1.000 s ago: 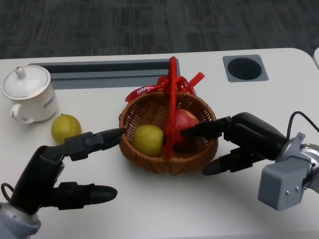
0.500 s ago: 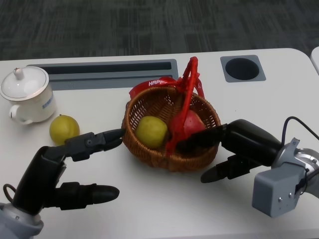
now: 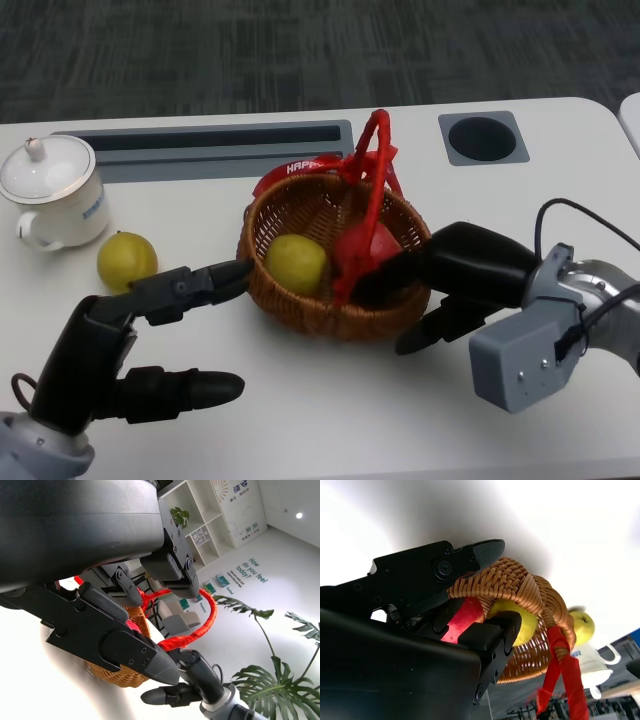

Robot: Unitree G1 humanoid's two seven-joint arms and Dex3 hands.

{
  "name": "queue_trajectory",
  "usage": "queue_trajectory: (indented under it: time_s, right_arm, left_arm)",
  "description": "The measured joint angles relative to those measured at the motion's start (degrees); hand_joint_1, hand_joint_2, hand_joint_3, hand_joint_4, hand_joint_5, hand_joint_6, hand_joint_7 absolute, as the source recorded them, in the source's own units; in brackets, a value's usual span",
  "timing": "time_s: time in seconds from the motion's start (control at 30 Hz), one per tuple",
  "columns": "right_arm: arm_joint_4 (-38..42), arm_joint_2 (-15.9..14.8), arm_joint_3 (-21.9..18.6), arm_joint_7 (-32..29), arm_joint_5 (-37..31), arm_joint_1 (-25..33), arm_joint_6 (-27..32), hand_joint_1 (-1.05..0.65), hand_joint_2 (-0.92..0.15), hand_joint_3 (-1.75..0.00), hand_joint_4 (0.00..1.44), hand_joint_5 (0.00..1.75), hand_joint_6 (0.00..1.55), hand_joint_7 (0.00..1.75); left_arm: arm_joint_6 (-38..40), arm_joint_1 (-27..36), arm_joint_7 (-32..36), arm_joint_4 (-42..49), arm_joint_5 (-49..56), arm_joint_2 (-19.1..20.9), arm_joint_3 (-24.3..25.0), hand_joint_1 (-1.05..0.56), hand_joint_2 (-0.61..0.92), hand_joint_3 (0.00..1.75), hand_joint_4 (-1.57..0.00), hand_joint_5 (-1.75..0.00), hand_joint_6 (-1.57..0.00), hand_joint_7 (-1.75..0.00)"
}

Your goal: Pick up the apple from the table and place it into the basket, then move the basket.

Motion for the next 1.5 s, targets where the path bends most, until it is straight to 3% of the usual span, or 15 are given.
queue_trajectory:
  time_s: [0.3,0.5,0.53,0.57,0.67,0.7,0.77,1.2,1.5]
  right_arm:
    - [2.63,3.1,-0.24,8.75,0.64,-2.57,7.99,-0.6,-0.85,0.0,0.94,0.03,0.76,0.03]
    - [2.28,4.26,-0.16,8.82,0.61,-3.1,11.41,-0.49,-0.86,-0.01,1.09,0.06,0.88,0.04]
    - [2.15,4.41,0.16,8.1,0.12,-3.23,11.81,-0.45,-0.87,-0.01,1.14,0.13,0.92,0.04]
    - [2.02,4.52,0.48,7.26,-0.4,-3.35,12.14,-0.41,-0.88,-0.01,1.15,0.33,0.96,0.04]
    - [1.69,4.72,0.99,5.11,-1.31,-3.88,12.5,-0.34,-0.91,-0.02,1.0,1.32,1.04,0.01]
    - [1.63,4.76,1.02,4.63,-1.38,-4.18,12.49,-0.33,-0.92,-0.02,0.95,1.51,1.05,0.01]
    - [1.59,4.83,1.06,4.09,-1.43,-4.97,12.51,-0.32,-0.92,-0.02,0.91,1.58,1.06,0.01]
    - [3.64,4.66,2.04,3.1,-3.7,-7.81,18.8,-0.35,-0.92,-0.04,0.92,1.18,1.01,0.0]
    - [5.05,3.23,2.36,1.26,-5.76,-8.64,27.7,-0.3,-0.92,-0.05,1.13,0.27,0.95,0.0]
  left_arm:
    - [-1.05,-0.01,0.8,0.01,-0.06,-1.56,0.13,-0.61,0.75,0.0,-0.87,-0.03,-0.76,-0.01]
    - [-1.57,-0.05,1.73,0.0,-0.04,-2.14,0.35,-0.61,0.75,0.0,-0.88,-0.02,-0.77,-0.01]
    - [-1.79,-0.05,1.96,0.0,-0.01,-2.18,0.42,-0.61,0.75,0.0,-0.88,-0.02,-0.77,-0.01]
    - [-2.02,-0.04,2.23,-0.01,0.05,-2.24,0.5,-0.61,0.75,0.0,-0.88,-0.02,-0.77,-0.01]
    - [-2.71,-0.03,3.18,-0.03,0.38,-2.45,0.86,-0.62,0.76,0.0,-0.89,-0.02,-0.77,-0.01]
    - [-2.97,-0.02,3.44,-0.03,0.51,-2.5,0.99,-0.62,0.76,0.0,-0.89,-0.02,-0.78,-0.01]
    - [-3.48,-0.03,3.74,0.04,0.7,-2.61,1.13,-0.62,0.76,0.0,-0.89,-0.02,-0.78,-0.01]
    - [-5.32,0.9,5.57,-1.09,0.91,-4.19,1.42,-0.61,0.75,0.0,-0.91,-0.02,-0.8,-0.01]
    - [-6.28,6.3,6.65,-5.97,1.54,-4.81,1.3,-0.58,0.76,0.0,-0.92,-0.02,-0.8,-0.01]
